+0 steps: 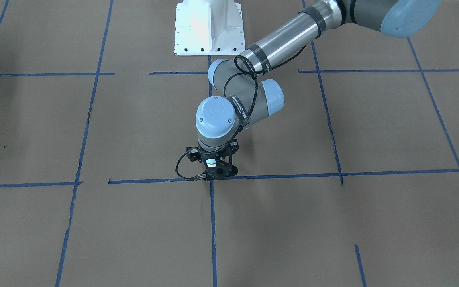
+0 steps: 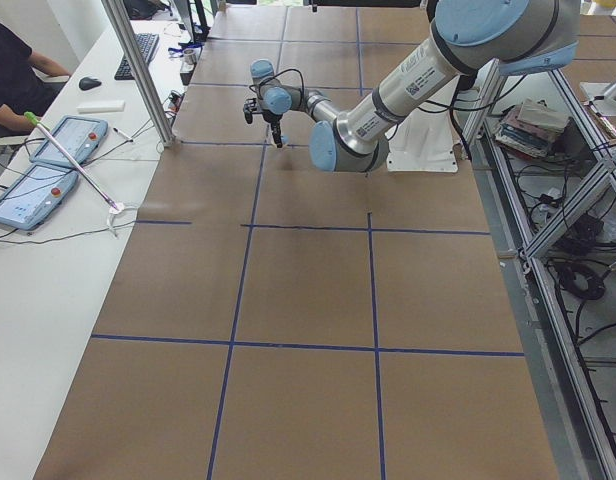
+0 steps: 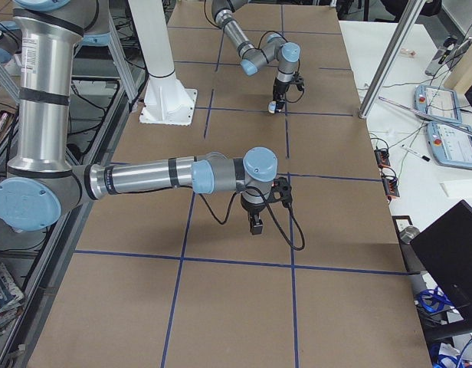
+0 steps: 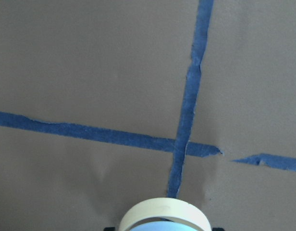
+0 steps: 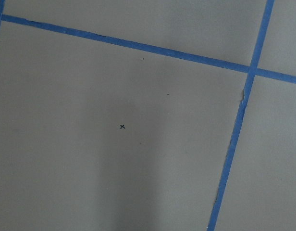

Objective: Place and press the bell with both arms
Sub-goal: 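Lower the held white-and-blue bell onto the table centre with the left gripper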

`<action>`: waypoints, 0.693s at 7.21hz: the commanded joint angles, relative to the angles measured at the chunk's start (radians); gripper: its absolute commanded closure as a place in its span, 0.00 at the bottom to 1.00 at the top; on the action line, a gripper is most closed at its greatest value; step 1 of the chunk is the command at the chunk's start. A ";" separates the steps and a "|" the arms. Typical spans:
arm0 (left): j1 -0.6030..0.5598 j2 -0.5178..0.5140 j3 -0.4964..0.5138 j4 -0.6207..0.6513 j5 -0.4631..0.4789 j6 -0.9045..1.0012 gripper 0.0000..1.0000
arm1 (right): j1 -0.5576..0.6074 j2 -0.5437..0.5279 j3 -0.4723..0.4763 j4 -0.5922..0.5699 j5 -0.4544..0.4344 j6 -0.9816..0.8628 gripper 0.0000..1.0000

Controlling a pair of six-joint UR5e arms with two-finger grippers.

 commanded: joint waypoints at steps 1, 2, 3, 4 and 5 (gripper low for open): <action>0.008 -0.003 0.001 0.002 0.001 -0.017 0.76 | -0.003 0.000 -0.001 0.000 0.006 0.000 0.00; 0.016 -0.002 0.001 0.002 0.002 -0.014 0.28 | -0.003 0.000 -0.001 -0.001 0.006 0.000 0.00; 0.019 -0.002 0.001 0.002 0.004 -0.014 0.27 | -0.003 0.000 -0.003 -0.001 0.007 0.000 0.00; 0.019 0.001 0.001 0.002 0.004 -0.012 0.27 | -0.004 0.000 -0.003 -0.001 0.010 0.000 0.00; 0.019 0.001 0.001 0.000 0.025 -0.008 0.22 | -0.004 0.000 -0.003 -0.001 0.012 0.000 0.00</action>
